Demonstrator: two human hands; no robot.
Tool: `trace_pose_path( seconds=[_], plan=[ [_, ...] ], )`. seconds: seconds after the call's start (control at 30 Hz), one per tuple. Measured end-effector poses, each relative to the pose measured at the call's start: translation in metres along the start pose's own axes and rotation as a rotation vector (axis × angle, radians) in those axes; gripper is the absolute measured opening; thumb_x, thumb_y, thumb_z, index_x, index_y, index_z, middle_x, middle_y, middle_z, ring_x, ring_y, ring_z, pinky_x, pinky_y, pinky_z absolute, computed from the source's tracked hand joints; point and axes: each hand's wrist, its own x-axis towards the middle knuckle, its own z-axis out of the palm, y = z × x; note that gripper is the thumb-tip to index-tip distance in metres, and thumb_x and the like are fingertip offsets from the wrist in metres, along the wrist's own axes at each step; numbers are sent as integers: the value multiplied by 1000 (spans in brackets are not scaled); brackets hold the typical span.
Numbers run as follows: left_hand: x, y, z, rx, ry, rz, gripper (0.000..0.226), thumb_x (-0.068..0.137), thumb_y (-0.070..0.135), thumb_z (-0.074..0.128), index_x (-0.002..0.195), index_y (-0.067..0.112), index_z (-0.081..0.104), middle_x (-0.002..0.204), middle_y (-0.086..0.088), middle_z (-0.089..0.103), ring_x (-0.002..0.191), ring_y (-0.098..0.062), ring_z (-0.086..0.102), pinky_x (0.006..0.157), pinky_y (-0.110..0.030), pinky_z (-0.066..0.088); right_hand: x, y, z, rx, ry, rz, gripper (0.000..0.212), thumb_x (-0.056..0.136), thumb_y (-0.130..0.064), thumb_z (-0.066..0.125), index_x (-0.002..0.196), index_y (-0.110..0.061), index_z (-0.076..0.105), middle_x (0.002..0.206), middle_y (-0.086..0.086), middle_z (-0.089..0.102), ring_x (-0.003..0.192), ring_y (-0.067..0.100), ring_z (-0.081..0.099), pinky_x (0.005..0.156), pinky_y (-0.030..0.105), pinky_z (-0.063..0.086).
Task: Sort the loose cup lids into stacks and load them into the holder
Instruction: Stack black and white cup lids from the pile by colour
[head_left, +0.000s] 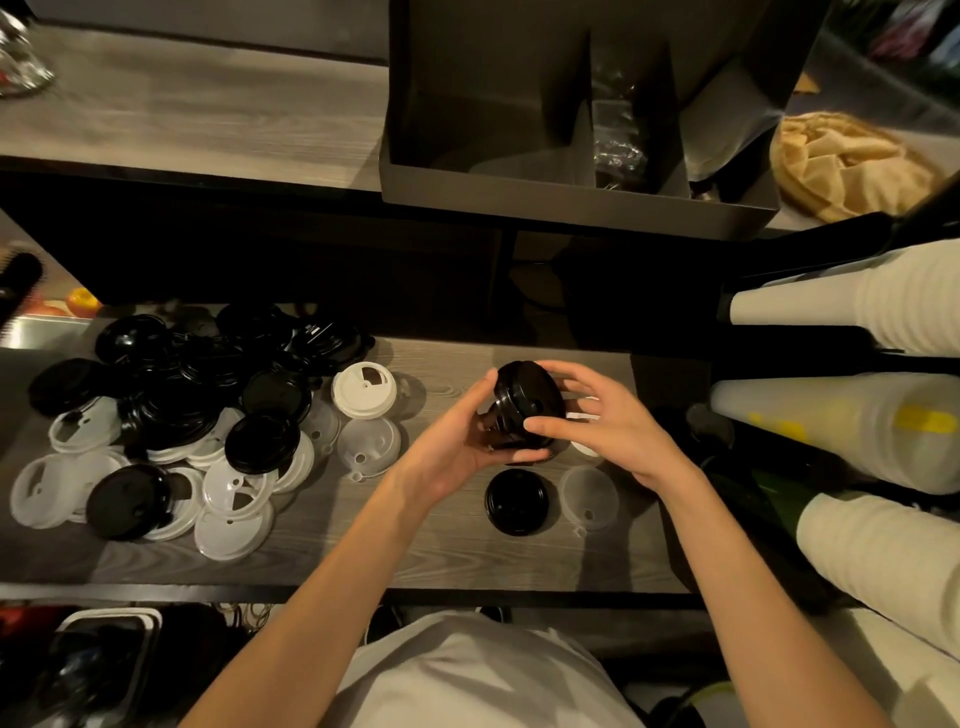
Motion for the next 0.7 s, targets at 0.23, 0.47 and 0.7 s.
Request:
trace_pose_path(
  seconds=[0.23, 0.47, 0.7],
  plan=[
    [26, -1, -2, 5, -7, 40, 53, 104, 53, 45, 144, 19, 54, 138, -18, 62, 128, -33, 61, 102, -59, 51, 18, 6, -7, -14, 13, 14, 72, 74, -45, 89, 139, -44, 56, 143, -14, 55, 141, 10, 44, 117, 40, 39],
    [59, 6, -14, 282, 221, 90, 42, 107, 40, 45, 137, 12, 56, 123, -22, 67, 104, -31, 71, 87, -43, 62, 52, 45, -13, -94, 192, 82, 81, 71, -43, 92, 142, -36, 54, 143, -3, 56, 135, 20, 52, 110, 43, 49],
    [73, -59, -64, 254, 449, -88, 38, 101, -9, 38, 135, -4, 54, 122, -18, 67, 107, -31, 68, 91, -36, 57, 67, 89, 35, -315, 86, 116, 85, 71, -44, 92, 144, -32, 50, 142, 3, 54, 134, 29, 49, 108, 46, 46]
  ],
)
